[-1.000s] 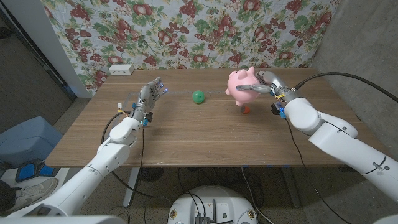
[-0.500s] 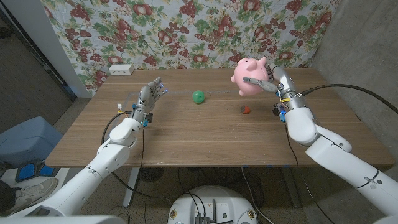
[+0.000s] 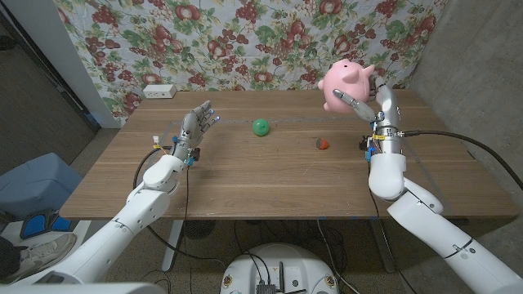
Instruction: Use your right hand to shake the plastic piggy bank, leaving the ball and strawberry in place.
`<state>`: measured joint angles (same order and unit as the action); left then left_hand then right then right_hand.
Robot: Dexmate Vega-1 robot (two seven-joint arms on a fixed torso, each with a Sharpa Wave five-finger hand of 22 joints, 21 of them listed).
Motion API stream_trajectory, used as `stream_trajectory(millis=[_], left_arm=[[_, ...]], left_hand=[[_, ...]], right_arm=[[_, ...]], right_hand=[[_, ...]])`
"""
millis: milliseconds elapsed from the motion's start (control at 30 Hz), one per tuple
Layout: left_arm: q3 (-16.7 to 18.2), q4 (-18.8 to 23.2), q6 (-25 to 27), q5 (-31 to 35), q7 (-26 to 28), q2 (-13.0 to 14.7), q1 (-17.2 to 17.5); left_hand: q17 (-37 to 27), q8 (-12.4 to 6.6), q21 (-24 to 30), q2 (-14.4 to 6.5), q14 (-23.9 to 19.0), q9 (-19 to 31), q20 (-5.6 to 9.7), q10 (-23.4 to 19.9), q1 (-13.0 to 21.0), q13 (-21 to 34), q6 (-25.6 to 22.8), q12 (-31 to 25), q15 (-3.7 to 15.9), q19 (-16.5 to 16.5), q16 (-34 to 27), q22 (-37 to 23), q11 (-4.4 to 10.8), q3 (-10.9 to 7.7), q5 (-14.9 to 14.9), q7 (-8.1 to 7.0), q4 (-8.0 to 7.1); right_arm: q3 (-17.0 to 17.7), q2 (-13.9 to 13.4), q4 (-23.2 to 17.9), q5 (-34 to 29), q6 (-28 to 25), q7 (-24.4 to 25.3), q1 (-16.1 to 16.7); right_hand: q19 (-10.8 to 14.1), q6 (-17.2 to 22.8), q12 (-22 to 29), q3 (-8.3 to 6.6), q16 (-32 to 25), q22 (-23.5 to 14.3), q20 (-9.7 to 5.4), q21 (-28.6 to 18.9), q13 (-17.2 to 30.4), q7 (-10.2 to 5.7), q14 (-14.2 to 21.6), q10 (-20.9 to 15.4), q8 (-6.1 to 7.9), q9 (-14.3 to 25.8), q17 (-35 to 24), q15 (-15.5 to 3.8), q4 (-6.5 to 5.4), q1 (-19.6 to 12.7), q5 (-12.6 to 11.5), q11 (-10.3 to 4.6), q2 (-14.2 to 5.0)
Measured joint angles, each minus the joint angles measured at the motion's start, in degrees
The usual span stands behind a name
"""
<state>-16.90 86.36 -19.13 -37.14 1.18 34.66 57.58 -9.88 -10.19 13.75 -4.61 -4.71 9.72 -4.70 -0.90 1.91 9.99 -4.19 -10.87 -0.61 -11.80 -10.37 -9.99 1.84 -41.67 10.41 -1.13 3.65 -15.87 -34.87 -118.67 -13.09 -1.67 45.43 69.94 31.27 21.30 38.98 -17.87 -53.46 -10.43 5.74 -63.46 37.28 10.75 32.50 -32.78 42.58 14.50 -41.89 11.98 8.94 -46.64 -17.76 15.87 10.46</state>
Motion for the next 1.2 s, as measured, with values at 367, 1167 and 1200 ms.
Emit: stream_trajectory(millis=[367, 1167, 1200], left_arm=[[0.1, 0.1, -0.1, 0.0, 0.0, 0.1, 0.0], [0.2, 0.3, 0.0, 0.0, 0.1, 0.1, 0.2], [0.2, 0.3, 0.0, 0.0, 0.1, 0.1, 0.2]], left_hand=[[0.0, 0.00, -0.2, 0.0, 0.0, 0.0, 0.00, 0.0, 0.0, 0.0, 0.0, 0.0, 0.00, 0.0, 0.0, 0.0, 0.00, 0.00, 0.0, 0.00, 0.00], [0.0, 0.00, -0.4, 0.0, 0.0, 0.0, 0.19, 0.0, 0.0, 0.0, 0.0, 0.0, 0.00, -0.4, 0.0, 0.0, 0.00, -0.24, 0.0, 0.01, 0.24], [0.0, 0.00, -0.4, 0.0, 0.0, 0.0, 0.19, 0.0, 0.0, 0.0, 0.0, 0.0, 0.00, -0.4, 0.0, 0.0, 0.00, -0.24, 0.0, 0.00, 0.24]], right_arm=[[0.4, 5.9, 3.3, -3.2, 5.4, 6.9, 0.1], [2.8, 4.2, 0.3, -3.3, 2.8, -2.2, 2.0], [3.0, 3.0, -0.9, -2.6, 1.3, -4.7, 2.1]], right_hand=[[-0.2, 0.0, 0.0, 0.00, 0.0, 0.0, 0.19, 0.0, 0.0, 0.00, 0.0, 0.0, 0.00, 0.0, 0.0, 0.00, 0.00, 0.0, 0.0, 0.00, 0.00], [-0.2, 0.0, 0.0, 0.00, 0.0, 0.0, 0.19, -0.4, 0.0, 0.00, 0.1, -0.2, 0.01, 0.0, 0.0, 0.10, 0.00, 0.0, 0.0, 0.21, 0.00], [-0.2, 0.0, 0.0, 0.00, 0.0, 0.0, 0.19, -0.4, 0.0, 0.00, 0.1, -0.2, 0.01, 0.0, 0.0, 0.10, 0.00, 0.0, 0.0, 0.21, 0.00]])
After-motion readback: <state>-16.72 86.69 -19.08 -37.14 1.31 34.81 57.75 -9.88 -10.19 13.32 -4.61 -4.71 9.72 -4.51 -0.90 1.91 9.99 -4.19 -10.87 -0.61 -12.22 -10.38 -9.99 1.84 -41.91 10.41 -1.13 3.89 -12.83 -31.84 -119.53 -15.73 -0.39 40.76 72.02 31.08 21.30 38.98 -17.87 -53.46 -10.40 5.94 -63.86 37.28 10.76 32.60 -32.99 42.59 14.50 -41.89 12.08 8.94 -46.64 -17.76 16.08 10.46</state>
